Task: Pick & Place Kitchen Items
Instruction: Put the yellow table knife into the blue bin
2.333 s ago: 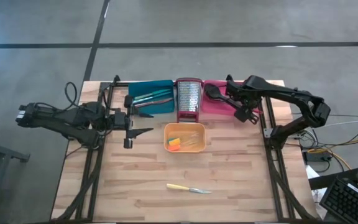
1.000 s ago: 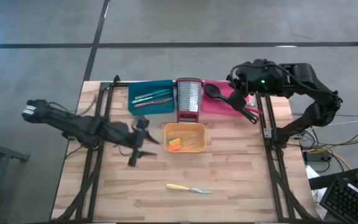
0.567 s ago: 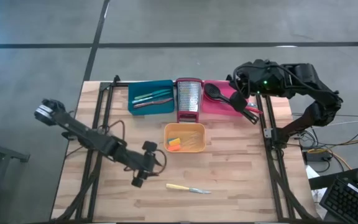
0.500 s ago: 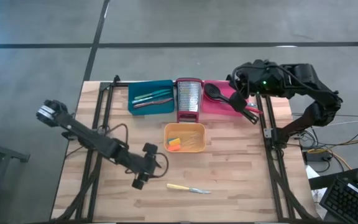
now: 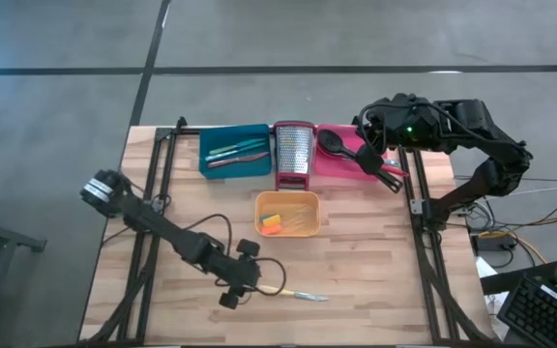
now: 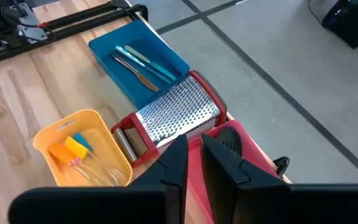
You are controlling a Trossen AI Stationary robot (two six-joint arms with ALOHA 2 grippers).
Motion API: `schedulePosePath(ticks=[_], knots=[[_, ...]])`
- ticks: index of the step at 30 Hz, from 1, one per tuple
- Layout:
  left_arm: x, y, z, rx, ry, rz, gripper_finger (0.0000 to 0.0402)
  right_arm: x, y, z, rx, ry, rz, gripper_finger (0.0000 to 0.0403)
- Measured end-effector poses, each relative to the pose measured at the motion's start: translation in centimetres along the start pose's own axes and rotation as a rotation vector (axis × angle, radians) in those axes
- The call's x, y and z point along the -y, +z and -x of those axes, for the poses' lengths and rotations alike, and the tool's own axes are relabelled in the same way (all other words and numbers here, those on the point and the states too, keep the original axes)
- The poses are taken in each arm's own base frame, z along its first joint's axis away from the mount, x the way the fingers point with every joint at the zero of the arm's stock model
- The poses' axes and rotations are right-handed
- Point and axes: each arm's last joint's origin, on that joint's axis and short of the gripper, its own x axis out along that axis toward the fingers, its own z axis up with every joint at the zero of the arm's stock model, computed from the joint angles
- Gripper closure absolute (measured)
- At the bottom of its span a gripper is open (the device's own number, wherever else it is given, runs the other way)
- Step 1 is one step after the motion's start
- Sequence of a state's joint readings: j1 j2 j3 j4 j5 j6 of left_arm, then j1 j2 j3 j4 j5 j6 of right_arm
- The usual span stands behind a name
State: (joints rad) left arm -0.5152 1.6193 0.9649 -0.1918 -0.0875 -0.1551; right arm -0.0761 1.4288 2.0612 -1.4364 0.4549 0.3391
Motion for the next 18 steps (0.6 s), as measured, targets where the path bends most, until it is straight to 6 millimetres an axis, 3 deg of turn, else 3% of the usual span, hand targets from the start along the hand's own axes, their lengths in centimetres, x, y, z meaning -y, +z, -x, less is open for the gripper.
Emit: schedulePosePath(ticks=[5,18], knots=[[0.2,0.6,-1.4,-0.016,0.002,0.000,0.0200,0.0,0.0,0.0,-0.001,0.000,0.011,0.0376],[0.2,-0.5,-4.4,-0.071,0.013,0.027,0.0200,-1.5,-0.2,-1.0,0.016,0.045,0.091,0.0394]])
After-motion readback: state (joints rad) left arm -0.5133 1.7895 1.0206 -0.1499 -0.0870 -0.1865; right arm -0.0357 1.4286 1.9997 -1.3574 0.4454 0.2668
